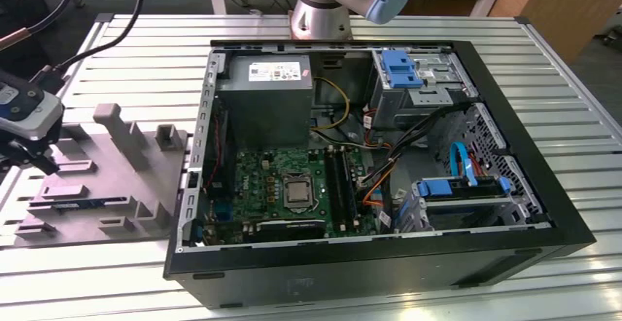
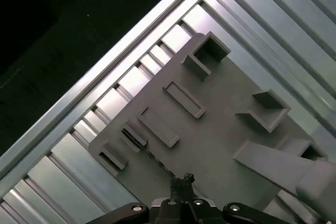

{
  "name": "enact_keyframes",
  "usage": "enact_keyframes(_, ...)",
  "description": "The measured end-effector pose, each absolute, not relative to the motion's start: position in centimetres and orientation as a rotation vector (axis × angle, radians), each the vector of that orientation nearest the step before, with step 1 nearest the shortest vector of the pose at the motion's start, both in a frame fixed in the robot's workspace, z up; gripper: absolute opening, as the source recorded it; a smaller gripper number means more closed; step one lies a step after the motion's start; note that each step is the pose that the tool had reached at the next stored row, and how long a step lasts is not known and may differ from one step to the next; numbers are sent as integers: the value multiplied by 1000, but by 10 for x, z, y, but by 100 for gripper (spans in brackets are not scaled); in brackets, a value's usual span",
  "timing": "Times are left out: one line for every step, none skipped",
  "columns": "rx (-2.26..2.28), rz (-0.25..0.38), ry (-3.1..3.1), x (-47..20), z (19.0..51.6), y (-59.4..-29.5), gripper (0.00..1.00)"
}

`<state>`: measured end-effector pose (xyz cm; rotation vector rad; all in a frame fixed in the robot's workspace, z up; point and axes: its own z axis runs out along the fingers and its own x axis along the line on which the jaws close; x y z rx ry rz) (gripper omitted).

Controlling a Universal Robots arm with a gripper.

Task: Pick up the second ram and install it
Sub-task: 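Pick up the second ram and move it above second insertion slot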

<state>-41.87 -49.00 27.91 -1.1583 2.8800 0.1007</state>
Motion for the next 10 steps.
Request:
enact_keyframes(-1184, 101, 2870, -419, 279, -490, 11)
enact_keyframes(-1210, 102, 2860, -419, 279, -490, 11)
enact_keyframes(-1236, 102, 2849, -419, 279, -490, 11)
enact_keyframes(-1262, 103, 2839, -419, 278, -490, 11)
enact_keyframes(-1288, 103, 2828, -419, 278, -490, 11)
enact_keyframes(-1316, 104, 2815, -419, 278, -490, 11)
enact_keyframes(-1341, 104, 2804, -419, 278, -490, 11)
enact_keyframes(-1366, 105, 2793, -419, 278, -490, 11)
enact_keyframes(-1391, 105, 2781, -419, 277, -490, 11)
enact_keyframes(-1417, 105, 2769, -419, 277, -490, 11)
